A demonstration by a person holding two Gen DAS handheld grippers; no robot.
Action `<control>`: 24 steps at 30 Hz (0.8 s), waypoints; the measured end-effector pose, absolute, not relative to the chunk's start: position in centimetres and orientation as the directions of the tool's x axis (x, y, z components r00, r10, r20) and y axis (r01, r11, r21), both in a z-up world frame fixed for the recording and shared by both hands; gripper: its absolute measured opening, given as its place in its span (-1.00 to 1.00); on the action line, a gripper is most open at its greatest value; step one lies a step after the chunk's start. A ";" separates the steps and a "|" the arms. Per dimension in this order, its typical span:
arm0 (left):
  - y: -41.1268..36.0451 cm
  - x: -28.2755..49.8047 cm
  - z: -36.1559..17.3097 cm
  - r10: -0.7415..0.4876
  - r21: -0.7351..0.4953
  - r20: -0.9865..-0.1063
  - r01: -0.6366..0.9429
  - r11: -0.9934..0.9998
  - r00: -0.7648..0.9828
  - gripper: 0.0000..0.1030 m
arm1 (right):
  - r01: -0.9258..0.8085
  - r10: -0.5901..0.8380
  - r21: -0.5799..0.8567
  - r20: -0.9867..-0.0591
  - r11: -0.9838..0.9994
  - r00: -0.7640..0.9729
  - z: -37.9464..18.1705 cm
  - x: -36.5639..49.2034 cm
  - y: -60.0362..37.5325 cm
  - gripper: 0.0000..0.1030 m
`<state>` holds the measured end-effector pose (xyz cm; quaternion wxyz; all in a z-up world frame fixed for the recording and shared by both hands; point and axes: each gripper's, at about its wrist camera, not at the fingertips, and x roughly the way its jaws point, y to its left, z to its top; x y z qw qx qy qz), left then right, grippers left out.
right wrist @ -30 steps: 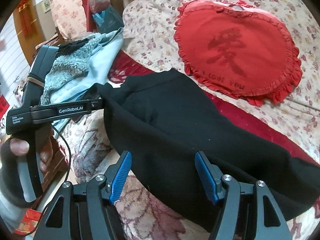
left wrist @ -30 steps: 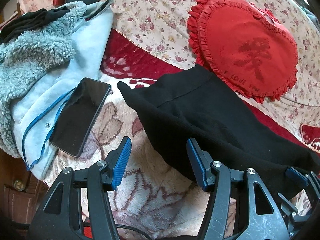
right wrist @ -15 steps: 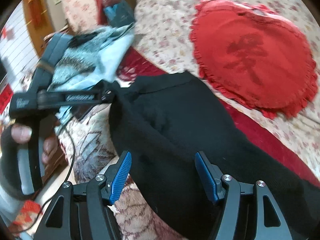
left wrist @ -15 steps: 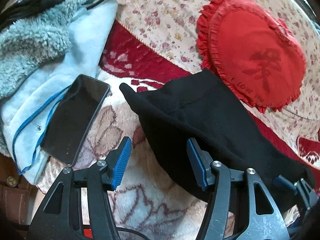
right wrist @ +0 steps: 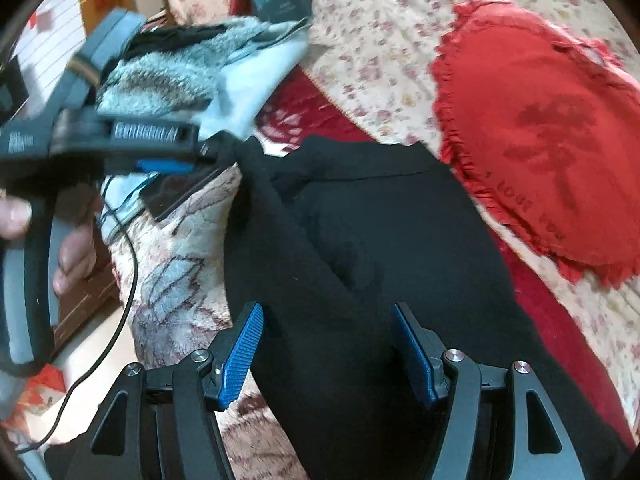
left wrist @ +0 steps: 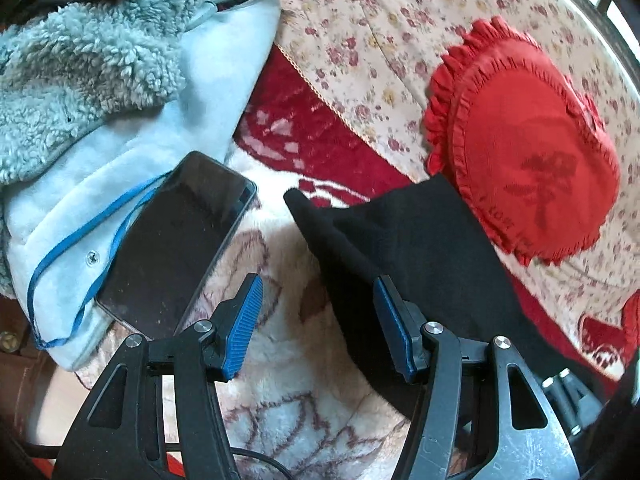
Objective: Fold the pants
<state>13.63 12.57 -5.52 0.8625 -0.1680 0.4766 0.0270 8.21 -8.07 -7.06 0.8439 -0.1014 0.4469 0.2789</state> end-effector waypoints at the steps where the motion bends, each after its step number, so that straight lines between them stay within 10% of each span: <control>1: 12.6 13.9 -5.6 -0.116 -0.269 -0.832 -0.210 0.940 0.543 0.14 | -0.576 0.399 0.095 -0.810 0.812 0.429 -7.3 8.2 -7.8 0.18; 12: 10.1 16.8 -9.1 -0.122 -0.231 -0.878 -0.188 0.955 0.463 0.13 | -0.574 0.407 0.093 -0.796 0.813 0.448 -8.0 6.4 -7.8 -0.48; 18: 9.2 14.1 -8.2 -0.127 -0.216 -0.861 -0.128 0.968 0.492 -0.81 | -0.582 0.473 0.148 -0.753 0.799 0.458 -6.3 4.6 -8.1 -0.82; 24: 9.7 9.5 -6.3 -0.155 -0.246 -0.832 -0.104 0.964 0.533 -0.90 | -0.612 0.490 0.169 -0.771 0.773 0.407 -6.8 1.7 -6.9 -0.83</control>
